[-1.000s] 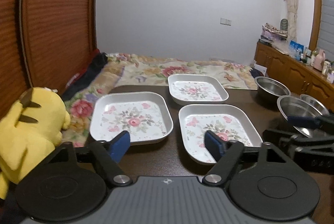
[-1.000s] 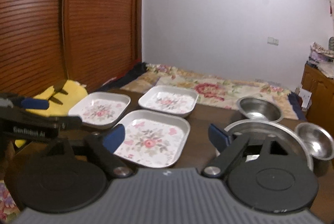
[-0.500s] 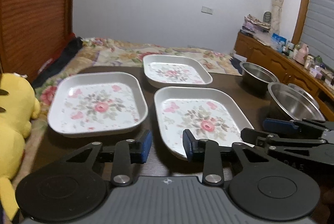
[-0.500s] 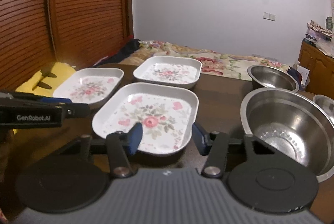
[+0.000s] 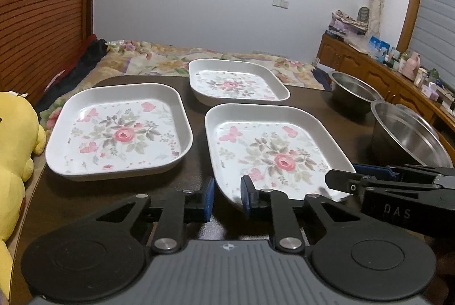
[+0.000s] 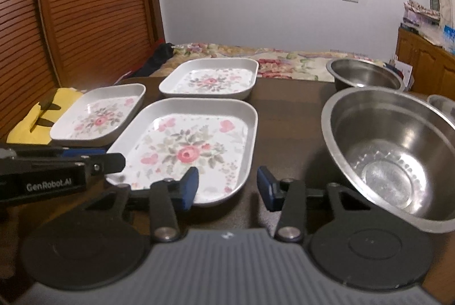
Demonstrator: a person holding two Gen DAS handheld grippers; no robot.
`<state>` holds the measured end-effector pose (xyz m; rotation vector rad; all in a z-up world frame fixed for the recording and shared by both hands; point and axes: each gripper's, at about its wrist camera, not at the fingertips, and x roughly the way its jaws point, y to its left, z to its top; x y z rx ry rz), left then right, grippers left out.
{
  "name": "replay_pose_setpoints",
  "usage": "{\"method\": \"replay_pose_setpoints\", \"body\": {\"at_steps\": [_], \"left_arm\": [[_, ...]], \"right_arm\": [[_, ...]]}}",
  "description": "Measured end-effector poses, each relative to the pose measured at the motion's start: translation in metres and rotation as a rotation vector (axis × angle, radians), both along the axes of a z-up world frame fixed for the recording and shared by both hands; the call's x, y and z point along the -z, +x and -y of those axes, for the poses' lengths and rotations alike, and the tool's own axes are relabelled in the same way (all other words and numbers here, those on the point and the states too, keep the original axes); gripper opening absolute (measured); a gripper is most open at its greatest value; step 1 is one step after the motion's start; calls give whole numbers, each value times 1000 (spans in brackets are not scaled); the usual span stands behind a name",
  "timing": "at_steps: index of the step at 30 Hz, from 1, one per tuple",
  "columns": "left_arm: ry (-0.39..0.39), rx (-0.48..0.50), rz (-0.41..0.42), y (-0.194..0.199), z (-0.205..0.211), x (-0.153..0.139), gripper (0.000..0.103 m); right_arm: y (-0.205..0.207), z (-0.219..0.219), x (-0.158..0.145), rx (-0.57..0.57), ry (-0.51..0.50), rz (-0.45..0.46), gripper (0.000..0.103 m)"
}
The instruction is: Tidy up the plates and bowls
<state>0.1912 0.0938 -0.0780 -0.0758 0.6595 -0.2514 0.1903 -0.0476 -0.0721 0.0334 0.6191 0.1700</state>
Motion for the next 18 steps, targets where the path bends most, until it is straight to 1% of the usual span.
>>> {"method": "replay_pose_setpoints", "body": {"at_steps": [2, 7, 10, 15, 18], "left_arm": [[5, -4, -1, 2, 1, 1, 20], [-1, -17, 1, 4, 0, 2, 17], [-6, -24, 18, 1, -2, 1, 14], [27, -13, 40, -11, -1, -3, 13], [20, -11, 46, -18, -4, -7, 13]], "right_arm": [[2, 1, 1, 2, 12, -7, 37], [6, 2, 5, 4, 22, -16, 31], [6, 2, 6, 1, 25, -14, 30], [5, 7, 7, -1, 39, -7, 26], [2, 9, 7, -10, 45, -11, 22]]}}
